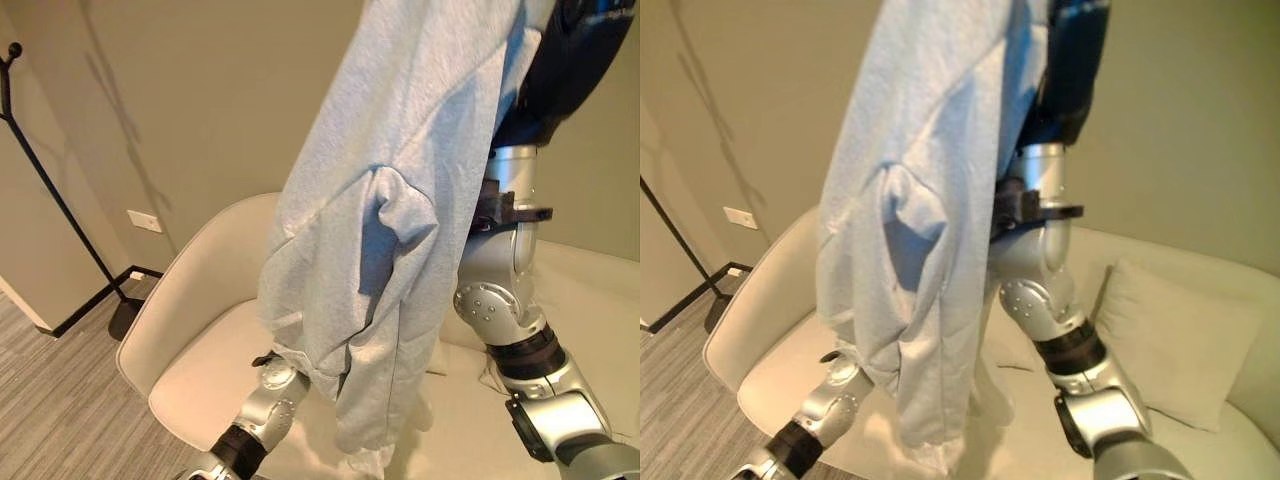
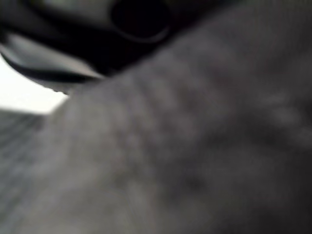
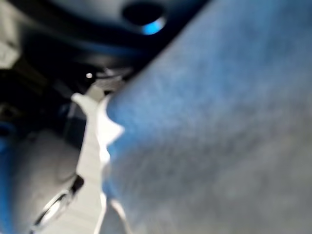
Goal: Hang the clothes on the sofa on the clothes rack.
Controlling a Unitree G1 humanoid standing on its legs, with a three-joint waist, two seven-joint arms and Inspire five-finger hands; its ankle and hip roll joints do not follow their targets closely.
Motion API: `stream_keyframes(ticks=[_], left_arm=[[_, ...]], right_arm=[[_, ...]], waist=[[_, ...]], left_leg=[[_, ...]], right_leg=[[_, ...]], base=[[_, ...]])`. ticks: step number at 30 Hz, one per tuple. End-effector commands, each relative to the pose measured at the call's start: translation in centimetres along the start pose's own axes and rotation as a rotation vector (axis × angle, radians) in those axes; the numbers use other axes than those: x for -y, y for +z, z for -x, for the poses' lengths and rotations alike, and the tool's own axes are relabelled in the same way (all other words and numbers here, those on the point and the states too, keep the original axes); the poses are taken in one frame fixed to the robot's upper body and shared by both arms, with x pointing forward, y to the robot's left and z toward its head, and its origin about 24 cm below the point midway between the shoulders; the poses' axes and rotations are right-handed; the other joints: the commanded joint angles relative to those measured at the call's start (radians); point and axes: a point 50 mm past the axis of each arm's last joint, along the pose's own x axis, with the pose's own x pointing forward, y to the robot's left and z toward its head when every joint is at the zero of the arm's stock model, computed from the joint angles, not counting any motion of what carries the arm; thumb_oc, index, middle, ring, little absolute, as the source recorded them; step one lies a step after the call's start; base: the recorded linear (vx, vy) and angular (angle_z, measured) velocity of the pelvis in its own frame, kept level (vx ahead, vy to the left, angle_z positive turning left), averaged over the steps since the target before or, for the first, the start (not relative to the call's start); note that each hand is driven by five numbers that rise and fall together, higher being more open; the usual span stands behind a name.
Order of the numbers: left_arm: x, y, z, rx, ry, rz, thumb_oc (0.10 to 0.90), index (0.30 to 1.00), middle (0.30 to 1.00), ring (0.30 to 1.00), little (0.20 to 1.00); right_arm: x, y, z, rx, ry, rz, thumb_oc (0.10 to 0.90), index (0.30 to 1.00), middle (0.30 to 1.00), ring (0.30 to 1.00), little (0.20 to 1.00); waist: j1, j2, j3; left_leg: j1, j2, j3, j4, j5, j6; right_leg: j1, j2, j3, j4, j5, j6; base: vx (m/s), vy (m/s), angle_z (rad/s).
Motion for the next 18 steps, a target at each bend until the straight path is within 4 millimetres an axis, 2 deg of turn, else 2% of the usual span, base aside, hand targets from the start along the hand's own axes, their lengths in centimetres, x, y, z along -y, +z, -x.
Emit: stream_keyframes(ticks=[1, 2, 3, 4, 7, 8, 9, 10, 11, 13, 16, 18], left_arm=[[4.0, 5.3, -1.2, 0.242, -0.193, 0.033, 0.4, 0.3, 0.3, 0.3, 0.3], [4.0, 5.3, -1.2, 0.242, -0.193, 0.033, 0.4, 0.3, 0.3, 0.3, 0.3], [2.8, 6.1, -0.8, 0.277, -0.151, 0.029, 0.4, 0.3, 0.3, 0.3, 0.3], [2.3, 6.4, -0.6, 0.293, -0.134, 0.025, 0.4, 0.3, 0.3, 0.3, 0.3], [0.4, 7.7, 0.0, 0.354, -0.065, 0.01, 0.4, 0.3, 0.3, 0.3, 0.3], [0.4, 7.7, 0.1, 0.352, -0.063, 0.01, 0.4, 0.3, 0.3, 0.3, 0.3], [-1.0, 9.1, 0.7, 0.416, -0.013, -0.014, 0.4, 0.3, 0.3, 0.3, 0.3], [-2.2, 10.0, 1.4, 0.462, 0.032, -0.041, 0.4, 0.3, 0.3, 0.3, 0.3], [-2.2, 10.0, 1.4, 0.461, 0.033, -0.042, 0.4, 0.3, 0.3, 0.3, 0.3], [-3.6, 11.5, 2.5, 0.532, 0.099, -0.088, 0.4, 0.3, 0.3, 0.3, 0.3], [-6.4, 14.3, 5.0, 0.67, 0.249, -0.226, 0.4, 0.3, 0.3, 0.3, 0.3], [-7.8, 15.4, 6.2, 0.722, 0.334, -0.272, 0.4, 0.3, 0.3, 0.3, 0.3]], right_arm=[[-1.0, 2.5, -2.1, 0.118, 0.094, -0.01, 0.4, 0.3, 0.3, 0.3, 0.3], [-1.0, 2.5, -2.1, 0.118, 0.094, -0.01, 0.4, 0.3, 0.3, 0.3, 0.3], [-0.2, 2.4, -1.0, 0.085, 0.084, 0.01, 0.4, 0.3, 0.3, 0.3, 0.3], [0.2, 2.4, -0.4, 0.065, 0.081, 0.023, 0.4, 0.3, 0.3, 0.3, 0.3], [1.2, 2.4, 1.4, 0.017, 0.067, 0.053, 0.4, 0.3, 0.3, 0.3, 0.3], [1.3, 2.4, 1.5, 0.016, 0.065, 0.053, 0.4, 0.3, 0.3, 0.3, 0.3], [2.1, 2.6, 2.7, -0.019, 0.05, 0.079, 0.4, 0.3, 0.3, 0.3, 0.3], [2.7, 2.6, 3.8, -0.053, 0.041, 0.097, 0.4, 0.3, 0.3, 0.3, 0.3], [2.7, 2.6, 3.9, -0.054, 0.04, 0.097, 0.4, 0.3, 0.3, 0.3, 0.3], [3.2, 2.8, 5.0, -0.082, 0.028, 0.119, 0.4, 0.3, 0.3, 0.3, 0.3], [4.0, 3.8, 6.7, -0.101, 0.02, 0.152, 0.4, 0.3, 0.3, 0.3, 0.3], [4.1, 4.2, 7.3, -0.091, 0.014, 0.149, 0.4, 0.3, 0.3, 0.3, 0.3]], waist=[[0.034, -0.026, -0.048], [0.034, -0.026, -0.048], [0.038, -0.024, -0.048], [0.038, -0.022, -0.051], [0.044, -0.023, -0.049], [0.043, -0.022, -0.051], [0.049, -0.024, -0.048], [0.054, -0.023, -0.048], [0.053, -0.023, -0.049], [0.06, -0.024, -0.049], [0.077, -0.028, -0.047], [0.086, -0.028, -0.046]], left_leg=[[-0.016, -0.008, -0.039, 0.004, -0.047, 0.017], [-0.017, -0.008, -0.039, 0.004, -0.047, 0.017], [-0.017, -0.007, -0.045, 0.004, -0.044, 0.016], [-0.01, -0.005, -0.057, 0.004, -0.054, 0.009], [-0.015, -0.002, -0.051, 0.004, -0.038, 0.011], [-0.007, -0.001, -0.061, 0.004, -0.05, 0.005], [-0.015, 0.001, -0.058, 0.004, -0.033, 0.008], [-0.009, 0.008, -0.072, 0.004, -0.039, -0.001], [-0.008, 0.008, -0.072, 0.004, -0.04, -0.002], [-0.011, 0.016, -0.077, 0.004, -0.03, -0.008], [-0.032, 0.039, -0.092, 0.004, -0.005, -0.029], [-0.043, 0.05, -0.098, 0.004, 0.008, -0.04]], right_leg=[[0.102, -0.05, -0.014, 0.073, -0.168, 0.056], [0.101, -0.05, -0.014, 0.073, -0.168, 0.056], [0.103, -0.049, -0.02, 0.078, -0.173, 0.056], [0.11, -0.048, -0.015, 0.083, -0.187, 0.062], [0.109, -0.046, -0.031, 0.087, -0.185, 0.051], [0.116, -0.045, -0.023, 0.091, -0.195, 0.058], [0.112, -0.044, -0.038, 0.092, -0.191, 0.049], [0.119, -0.039, -0.034, 0.096, -0.207, 0.053], [0.119, -0.039, -0.034, 0.097, -0.208, 0.053], [0.124, -0.032, -0.038, 0.091, -0.214, 0.048], [0.129, -0.007, -0.043, 0.055, -0.215, 0.038], [0.131, 0.004, -0.045, 0.037, -0.213, 0.033]], base=[[-0.01, -0.028, 0.12], [-0.02, -0.047, 0.05], [0.03, -0.038, 0.05], [-0.02, -0.07, 0.08], [-0.01, -0.054, 0.23], [-0.02, -0.076, 0.15], [0.01, -0.105, 0.04], [-0.03, -0.112, 0.06], [0.02, -0.089, 0.1], [-0.04, -0.11, 0.14], [-0.08, -0.157, 0.1], [-0.06, -0.14, 0.07]])
